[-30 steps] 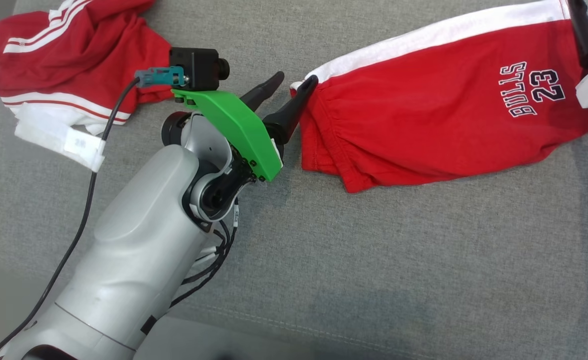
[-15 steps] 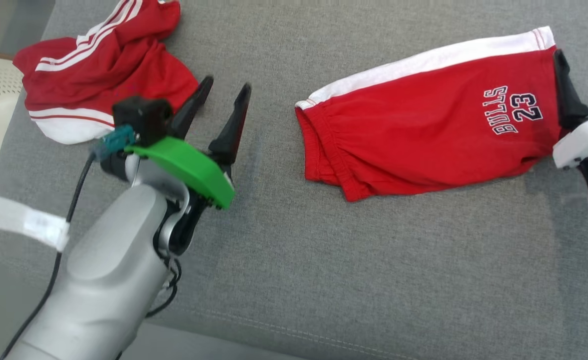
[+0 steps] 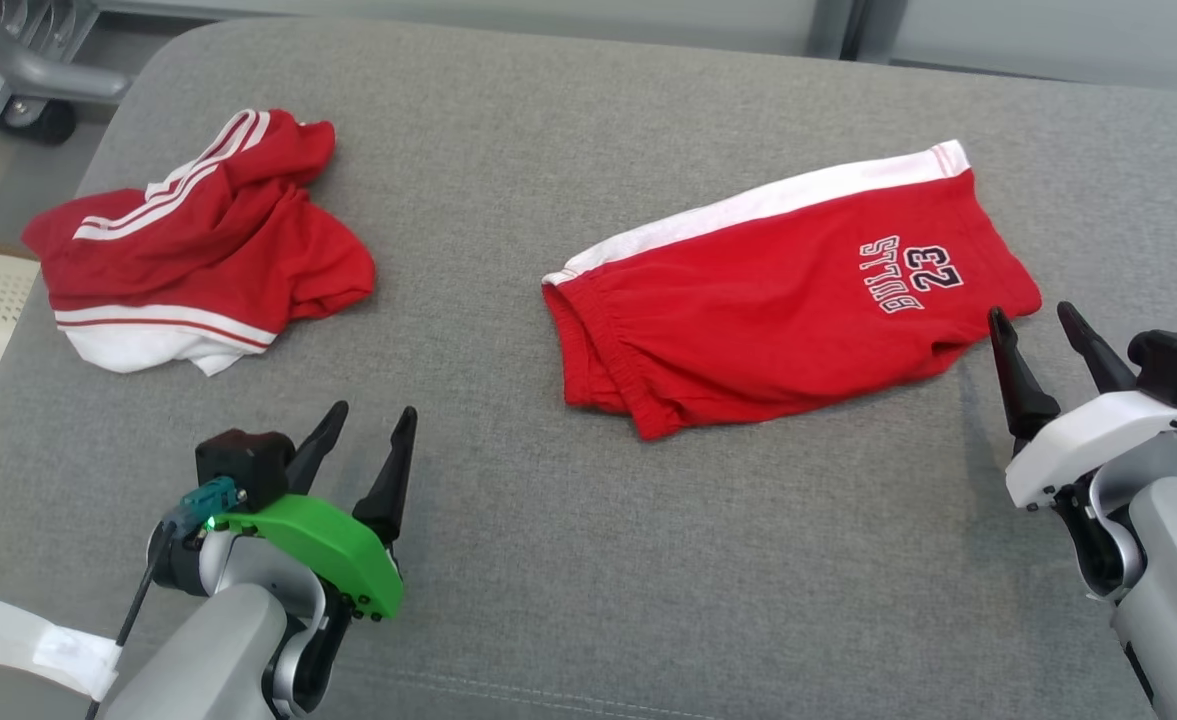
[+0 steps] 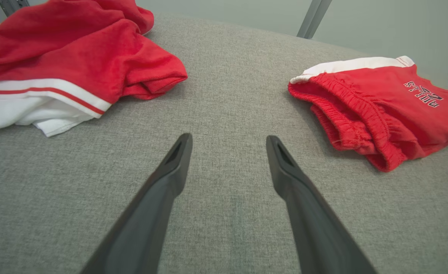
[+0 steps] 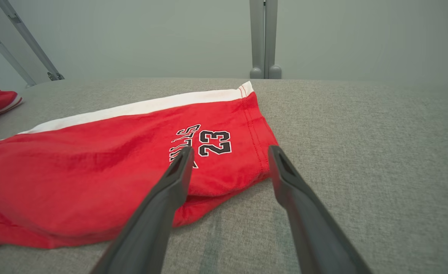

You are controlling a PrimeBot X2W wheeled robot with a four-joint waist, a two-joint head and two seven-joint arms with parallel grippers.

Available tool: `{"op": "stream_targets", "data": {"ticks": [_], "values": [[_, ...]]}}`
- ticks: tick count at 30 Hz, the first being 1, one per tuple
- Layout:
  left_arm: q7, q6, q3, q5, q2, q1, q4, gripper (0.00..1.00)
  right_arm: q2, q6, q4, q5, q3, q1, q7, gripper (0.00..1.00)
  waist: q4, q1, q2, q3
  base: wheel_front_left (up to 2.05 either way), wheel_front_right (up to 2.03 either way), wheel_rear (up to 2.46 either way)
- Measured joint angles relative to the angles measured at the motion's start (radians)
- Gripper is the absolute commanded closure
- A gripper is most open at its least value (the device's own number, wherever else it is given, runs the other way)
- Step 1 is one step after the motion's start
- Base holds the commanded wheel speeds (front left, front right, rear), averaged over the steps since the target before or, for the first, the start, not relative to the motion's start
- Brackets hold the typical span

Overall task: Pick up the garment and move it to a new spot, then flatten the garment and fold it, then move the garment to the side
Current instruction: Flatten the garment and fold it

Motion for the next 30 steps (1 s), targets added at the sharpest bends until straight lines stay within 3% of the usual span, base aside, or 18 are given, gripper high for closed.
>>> {"op": "stream_targets", "data": {"ticks": [7,12,19,30], "values": [[0.000,0.009,0.003,0.025,0.003,0.037,-0.092,0.00,-0.010,-0.009,0.004,0.056,-0.054,0.037,0.000,0.00,-0.053,0.0000,0.0000,-0.050,0.00,0.00,0.00],[0.000,0.013,0.006,0.058,-0.001,0.037,-0.165,0.00,-0.029,-0.010,0.036,0.122,-0.108,0.033,0.043,0.00,-0.054,0.0000,0.0000,-0.048,0.00,0.00,0.00],[0.000,0.021,0.006,0.118,-0.002,0.037,-0.245,0.00,-0.043,-0.011,0.076,0.195,-0.161,-0.071,0.148,0.00,-0.010,0.0000,0.0000,-0.010,0.00,0.00,0.00],[0.000,0.026,0.015,0.149,-0.009,0.043,-0.301,0.00,-0.080,-0.037,0.156,0.210,-0.175,-0.140,0.257,0.00,0.103,0.0000,0.0000,0.057,0.00,0.00,0.00]]}}
